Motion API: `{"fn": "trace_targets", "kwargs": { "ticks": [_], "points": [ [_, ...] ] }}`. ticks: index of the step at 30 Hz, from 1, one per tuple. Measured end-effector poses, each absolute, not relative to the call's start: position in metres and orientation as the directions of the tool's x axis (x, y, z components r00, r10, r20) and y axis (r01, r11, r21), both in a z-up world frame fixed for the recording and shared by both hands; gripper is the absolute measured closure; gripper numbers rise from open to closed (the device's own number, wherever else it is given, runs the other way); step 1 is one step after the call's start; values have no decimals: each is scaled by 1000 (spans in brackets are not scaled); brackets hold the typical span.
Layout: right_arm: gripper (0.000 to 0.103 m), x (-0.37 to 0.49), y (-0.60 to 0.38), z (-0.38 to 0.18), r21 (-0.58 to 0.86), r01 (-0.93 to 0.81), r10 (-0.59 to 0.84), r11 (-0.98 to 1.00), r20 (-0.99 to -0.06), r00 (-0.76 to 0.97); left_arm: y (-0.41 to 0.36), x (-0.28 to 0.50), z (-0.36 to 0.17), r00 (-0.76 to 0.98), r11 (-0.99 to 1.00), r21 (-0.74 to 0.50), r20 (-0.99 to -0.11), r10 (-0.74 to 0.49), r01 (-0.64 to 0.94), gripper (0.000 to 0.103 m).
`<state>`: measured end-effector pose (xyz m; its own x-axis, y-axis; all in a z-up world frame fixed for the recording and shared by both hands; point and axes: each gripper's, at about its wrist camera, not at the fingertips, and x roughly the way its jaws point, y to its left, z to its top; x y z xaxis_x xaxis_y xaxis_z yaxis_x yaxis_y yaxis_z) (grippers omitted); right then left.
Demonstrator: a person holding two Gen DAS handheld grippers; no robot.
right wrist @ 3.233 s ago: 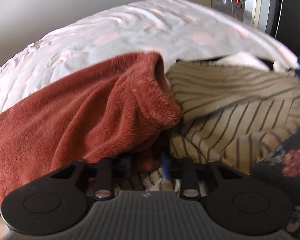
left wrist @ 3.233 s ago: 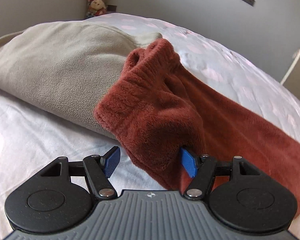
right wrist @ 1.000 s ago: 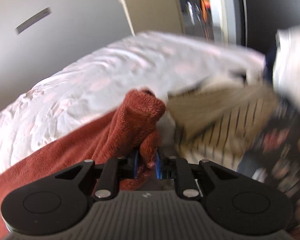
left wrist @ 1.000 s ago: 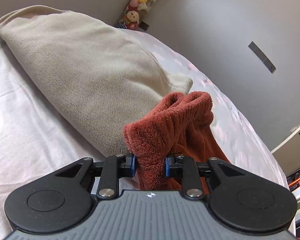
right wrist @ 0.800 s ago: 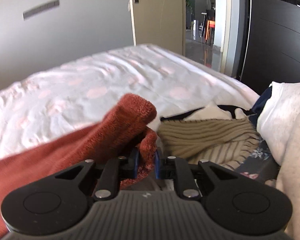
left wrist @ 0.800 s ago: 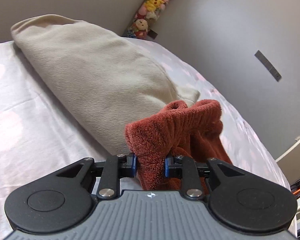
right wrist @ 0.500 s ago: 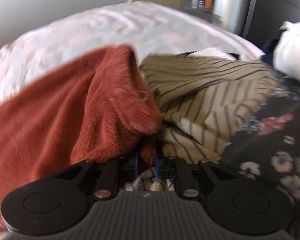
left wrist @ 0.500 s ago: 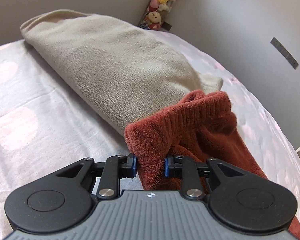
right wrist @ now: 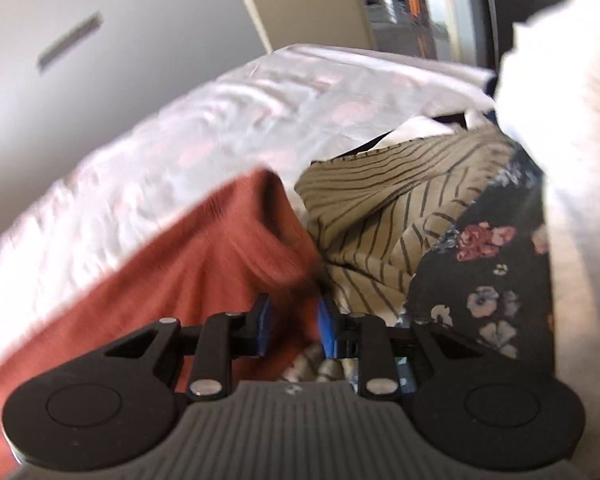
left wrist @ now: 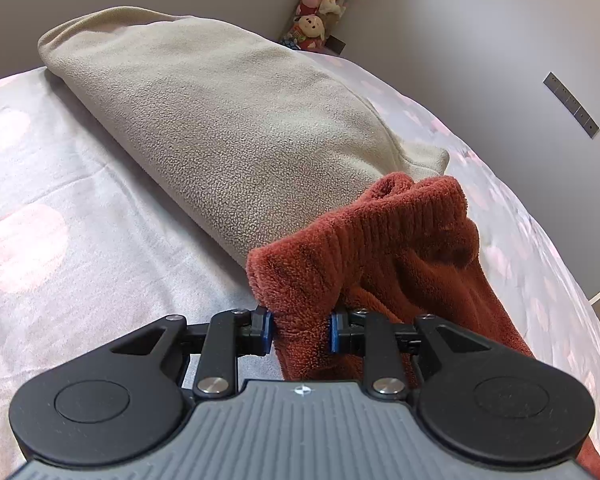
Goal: Fold clothes
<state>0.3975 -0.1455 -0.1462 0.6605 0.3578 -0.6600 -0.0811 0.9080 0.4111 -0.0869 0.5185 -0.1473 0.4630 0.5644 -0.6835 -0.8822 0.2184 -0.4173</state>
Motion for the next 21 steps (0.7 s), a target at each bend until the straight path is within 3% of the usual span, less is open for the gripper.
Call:
{"fn": "trace_targets", "kwargs": {
  "ticks": [3,6,10,13,15,21],
  "points": [
    [72,395,-153,-141,524,0,389,852,-632,670,517,-88,-147,470,221,-423,-682,561,-879,80],
    [54,399,-154,-146,596,79,410,799,-636,653,517,-88,-148,472,220,-427,-682,559,-877,80],
    [54,403,-145,-155,587,106,399,803,-660,636,518,-89,-149,477,217,-434,-681,556,-874,79],
    [68,404,-137,-161,581,98,403,808,-667,627,519,-91,-149,484,214,-446,-679,552,-869,79],
    [83,406,-132,-163,565,88,394,820,-669,630,519,-92,-148,489,210,-456,-672,556,-865,80],
    [90,403,-133,-135,610,13,405,792,-541,737,520,-99,-142,500,202,-484,-632,593,-851,81]
  ]
}}
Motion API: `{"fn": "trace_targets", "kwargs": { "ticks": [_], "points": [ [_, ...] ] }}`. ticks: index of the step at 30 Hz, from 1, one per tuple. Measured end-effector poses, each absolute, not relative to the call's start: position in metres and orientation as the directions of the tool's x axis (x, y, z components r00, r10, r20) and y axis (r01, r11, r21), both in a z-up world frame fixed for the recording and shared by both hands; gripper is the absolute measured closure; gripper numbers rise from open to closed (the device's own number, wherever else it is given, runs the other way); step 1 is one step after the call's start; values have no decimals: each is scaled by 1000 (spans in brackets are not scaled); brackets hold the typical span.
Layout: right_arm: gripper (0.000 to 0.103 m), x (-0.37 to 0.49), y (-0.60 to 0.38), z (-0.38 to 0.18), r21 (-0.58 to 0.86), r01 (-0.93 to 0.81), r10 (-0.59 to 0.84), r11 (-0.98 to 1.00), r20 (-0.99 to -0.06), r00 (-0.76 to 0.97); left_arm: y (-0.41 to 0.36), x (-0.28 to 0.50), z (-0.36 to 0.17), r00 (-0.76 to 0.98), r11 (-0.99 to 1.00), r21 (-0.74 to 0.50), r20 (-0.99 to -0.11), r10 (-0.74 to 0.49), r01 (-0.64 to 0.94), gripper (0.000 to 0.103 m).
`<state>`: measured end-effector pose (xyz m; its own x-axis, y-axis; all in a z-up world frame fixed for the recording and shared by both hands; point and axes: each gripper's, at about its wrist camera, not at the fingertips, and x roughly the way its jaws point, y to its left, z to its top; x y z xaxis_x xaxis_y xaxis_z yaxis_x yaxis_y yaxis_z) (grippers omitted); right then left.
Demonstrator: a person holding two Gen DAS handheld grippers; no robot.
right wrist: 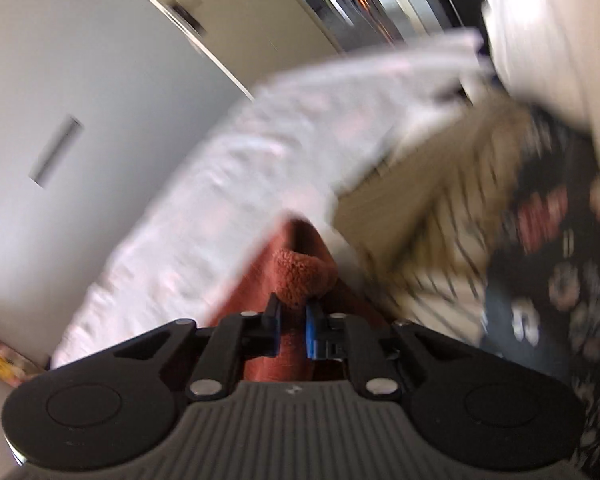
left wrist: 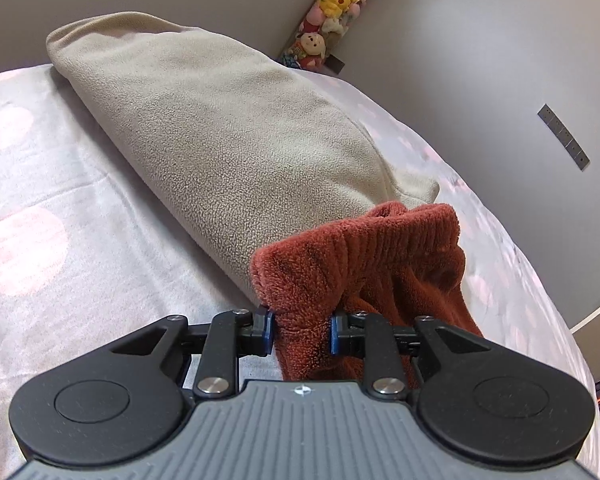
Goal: Fold clothes
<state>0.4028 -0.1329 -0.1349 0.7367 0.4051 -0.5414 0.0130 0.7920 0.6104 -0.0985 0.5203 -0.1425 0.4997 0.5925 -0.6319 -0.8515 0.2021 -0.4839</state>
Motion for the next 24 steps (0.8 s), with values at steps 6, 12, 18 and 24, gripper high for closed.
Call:
{"fn": "trace_targets", "kwargs": {
  "ticks": [6,12,18,24],
  "points": [
    [90,411,-131,-160,494,78,325,866,-676,661,525,-93,-146,479,214,-442,-668,570,-871,80],
    [84,413,-130,-172,452,52,319,890,-703,636,515,-86,-126,443,309,-321,-710,547,-895,64],
    [80,411,-128,-173,443,13,338,897,-703,626,491,-71,-84,380,459,-56,-654,654,-887,45],
    [76,413,-122,-174,430,-12,344,903,-703,623,504,-27,-62,460,648,123,-606,649,-751,32]
  ]
}}
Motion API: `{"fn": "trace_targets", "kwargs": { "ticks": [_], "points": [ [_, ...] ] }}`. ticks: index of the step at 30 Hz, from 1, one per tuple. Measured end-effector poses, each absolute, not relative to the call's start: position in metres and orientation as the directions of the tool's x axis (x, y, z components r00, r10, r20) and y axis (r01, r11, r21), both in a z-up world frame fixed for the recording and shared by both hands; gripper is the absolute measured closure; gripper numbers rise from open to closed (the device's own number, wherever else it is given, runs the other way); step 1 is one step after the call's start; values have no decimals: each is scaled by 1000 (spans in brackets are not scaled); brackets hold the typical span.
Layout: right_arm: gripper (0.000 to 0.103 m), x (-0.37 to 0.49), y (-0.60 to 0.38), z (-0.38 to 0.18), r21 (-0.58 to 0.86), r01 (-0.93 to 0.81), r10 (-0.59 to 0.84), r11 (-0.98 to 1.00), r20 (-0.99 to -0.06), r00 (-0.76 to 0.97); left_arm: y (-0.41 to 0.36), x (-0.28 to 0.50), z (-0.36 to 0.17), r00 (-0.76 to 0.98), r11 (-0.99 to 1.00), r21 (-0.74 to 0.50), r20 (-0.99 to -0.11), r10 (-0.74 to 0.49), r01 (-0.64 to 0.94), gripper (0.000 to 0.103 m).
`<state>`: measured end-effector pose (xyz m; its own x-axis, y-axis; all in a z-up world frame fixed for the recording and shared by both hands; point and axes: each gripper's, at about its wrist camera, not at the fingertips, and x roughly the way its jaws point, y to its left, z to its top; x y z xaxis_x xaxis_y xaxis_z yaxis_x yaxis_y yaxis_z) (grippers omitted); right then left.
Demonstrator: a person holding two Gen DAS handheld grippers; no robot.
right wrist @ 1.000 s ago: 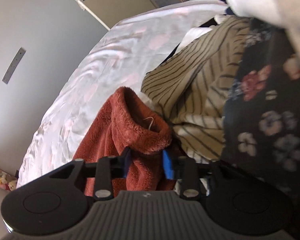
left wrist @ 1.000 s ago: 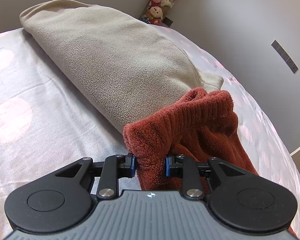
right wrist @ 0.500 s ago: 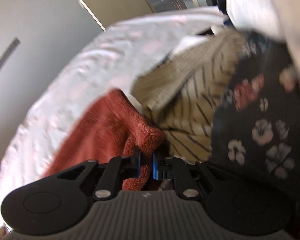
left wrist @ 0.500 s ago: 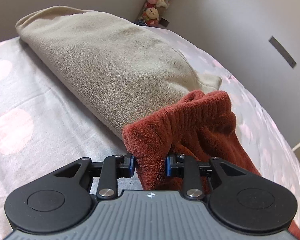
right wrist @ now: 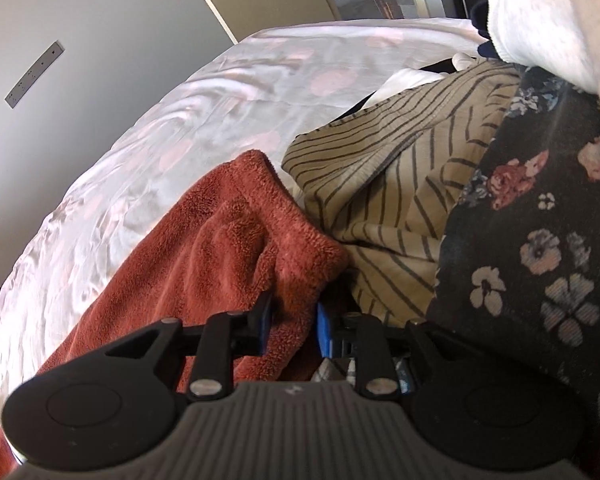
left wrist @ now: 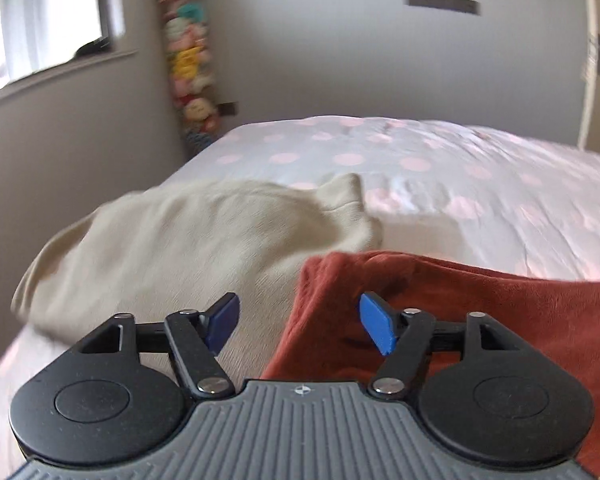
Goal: Fold clothes
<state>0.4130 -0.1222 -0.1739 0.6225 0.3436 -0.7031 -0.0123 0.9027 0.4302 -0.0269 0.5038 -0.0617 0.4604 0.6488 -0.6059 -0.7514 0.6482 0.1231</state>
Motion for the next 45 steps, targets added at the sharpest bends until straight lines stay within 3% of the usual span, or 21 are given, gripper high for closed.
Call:
{"fn": "trace_targets", "kwargs": {
  "ticks": [5,7,8,10,12,13,15,20,25,26,29,33,40,41,44,45],
  "points": [
    [75,413,-121,-177,419,-23,339,908,-701,627,526,19,-76,472,717,204,-629,618,-666,32],
    [74,412,-120,-178,408,-27,333,912,-703,629,532,34,-84,483,734,208,-633,605,-646,45],
    [73,413,-120,-178,407,-27,332,913,-704,628,534,39,-87,479,738,207,-644,597,-642,69],
    [72,414,-119,-178,408,-23,331,913,-704,628,537,49,-92,466,735,215,-651,599,-643,74],
    [72,416,-118,-178,410,-17,329,912,-705,629,536,49,-90,459,717,233,-631,626,-657,101],
    [74,416,-117,-177,408,-19,327,913,-702,632,538,47,-85,458,699,222,-616,641,-680,101],
    [89,415,-116,-173,392,-28,316,919,-693,648,543,41,-76,455,662,192,-588,669,-724,103],
    [92,410,-118,-163,423,-44,331,905,-638,695,562,27,-56,446,610,142,-559,700,-780,103],
    [92,416,-115,-176,361,-25,297,932,-724,623,561,35,-55,508,698,88,-622,596,-711,102],
    [92,416,-117,-176,364,-29,302,931,-723,621,559,38,-56,524,722,77,-637,566,-687,93],
    [92,417,-120,-177,374,-33,314,927,-722,617,544,45,-62,543,771,128,-638,546,-625,44],
    [92,416,-121,-176,376,-31,314,926,-722,616,526,56,-71,547,805,225,-632,550,-549,42],
    [91,416,-120,-180,377,-42,320,925,-716,621,519,71,-99,489,807,345,-658,572,-479,43],
    [91,416,-120,-180,376,-45,321,925,-714,622,518,71,-103,480,805,359,-661,577,-472,49],
    [91,415,-121,-181,378,-47,323,925,-711,624,513,70,-110,454,779,417,-642,617,-469,91],
    [91,414,-120,-181,377,-47,322,925,-712,625,513,68,-110,461,779,413,-638,617,-472,98]
  ]
}}
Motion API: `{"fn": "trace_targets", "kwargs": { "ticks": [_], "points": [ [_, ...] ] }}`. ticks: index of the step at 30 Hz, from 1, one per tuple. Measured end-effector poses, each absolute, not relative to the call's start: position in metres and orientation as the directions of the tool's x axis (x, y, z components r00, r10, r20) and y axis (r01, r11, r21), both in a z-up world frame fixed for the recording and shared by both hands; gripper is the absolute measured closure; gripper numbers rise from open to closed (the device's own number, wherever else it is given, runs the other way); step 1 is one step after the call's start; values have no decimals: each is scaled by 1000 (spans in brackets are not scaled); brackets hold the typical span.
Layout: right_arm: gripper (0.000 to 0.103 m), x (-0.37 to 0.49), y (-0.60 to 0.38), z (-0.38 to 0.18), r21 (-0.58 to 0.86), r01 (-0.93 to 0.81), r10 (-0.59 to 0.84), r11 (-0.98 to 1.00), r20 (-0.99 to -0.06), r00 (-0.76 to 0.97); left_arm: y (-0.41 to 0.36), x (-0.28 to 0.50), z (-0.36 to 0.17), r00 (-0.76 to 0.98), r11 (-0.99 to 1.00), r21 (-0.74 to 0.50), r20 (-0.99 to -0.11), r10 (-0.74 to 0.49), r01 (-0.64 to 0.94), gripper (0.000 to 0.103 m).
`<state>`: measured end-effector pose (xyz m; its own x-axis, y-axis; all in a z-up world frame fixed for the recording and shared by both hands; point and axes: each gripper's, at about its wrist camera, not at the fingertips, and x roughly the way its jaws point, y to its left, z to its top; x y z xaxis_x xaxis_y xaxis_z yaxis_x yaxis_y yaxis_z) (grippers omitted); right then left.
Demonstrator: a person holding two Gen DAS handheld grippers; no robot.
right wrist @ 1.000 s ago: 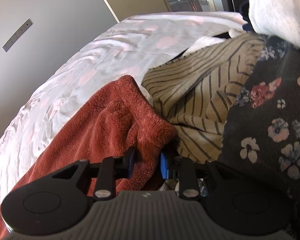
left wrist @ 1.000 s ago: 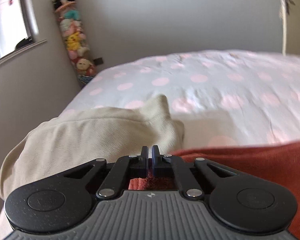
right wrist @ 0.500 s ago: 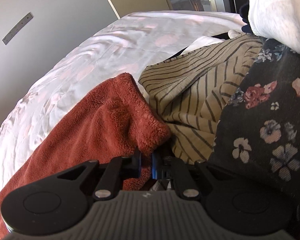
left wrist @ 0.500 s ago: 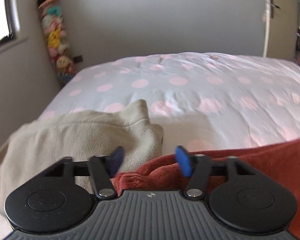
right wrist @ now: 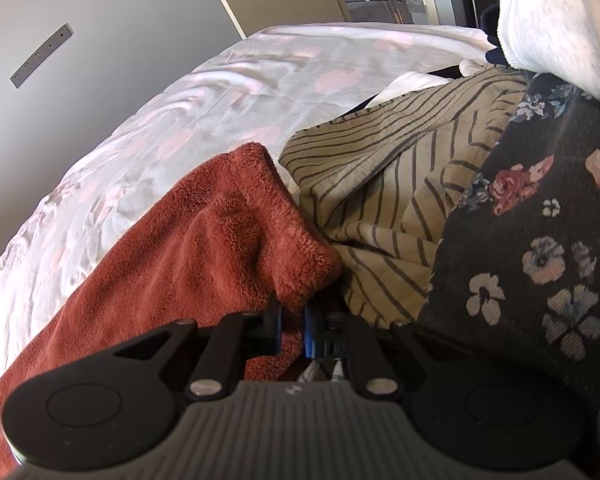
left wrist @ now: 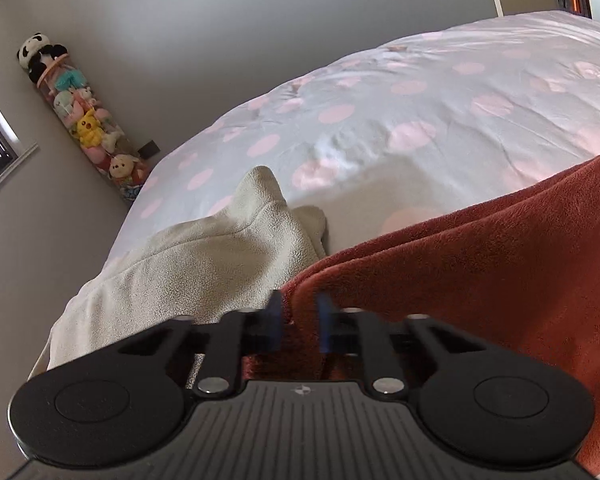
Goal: Fold clothes
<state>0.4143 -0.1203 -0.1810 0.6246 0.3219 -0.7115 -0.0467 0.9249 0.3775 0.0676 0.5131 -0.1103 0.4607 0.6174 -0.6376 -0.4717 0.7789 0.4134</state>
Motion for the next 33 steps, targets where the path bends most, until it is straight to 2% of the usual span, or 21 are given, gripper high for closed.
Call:
{"fn": "trace_targets", "kwargs": {
  "ticks": [6,10,12,17,22,25,28,29,30,31,33],
  "points": [
    [91,411,-119,-178,371,-50,316,927,-704,636,502,62,-86,493,742,448,-558,668,-499,100],
    [92,401,-120,-165,393,-67,329,917,-649,686,515,68,-65,491,720,443,-531,691,-535,100],
    [92,399,-119,-163,400,-72,335,913,-639,692,521,80,-70,469,715,482,-542,698,-506,100],
    [92,405,-117,-180,351,-44,290,935,-688,665,532,110,-106,390,705,558,-589,708,-438,100],
    [92,409,-112,-185,293,-90,278,952,-707,650,539,123,-135,318,685,596,-611,725,-419,95],
    [92,406,-113,-181,263,-125,282,957,-725,628,539,124,-135,306,685,592,-618,724,-425,92],
    [85,400,-117,-172,264,-140,295,954,-744,599,535,117,-120,320,678,573,-605,729,-460,75],
    [74,398,-120,-167,271,-141,301,952,-744,597,534,114,-114,322,671,568,-598,734,-476,64],
    [69,395,-123,-161,287,-143,313,947,-735,601,532,111,-107,328,666,563,-589,739,-489,56],
    [63,393,-126,-156,305,-144,328,941,-725,606,529,107,-100,339,662,558,-577,743,-501,56],
    [59,392,-133,-147,345,-122,344,931,-713,610,520,100,-86,355,658,543,-563,746,-521,54]
  ]
}}
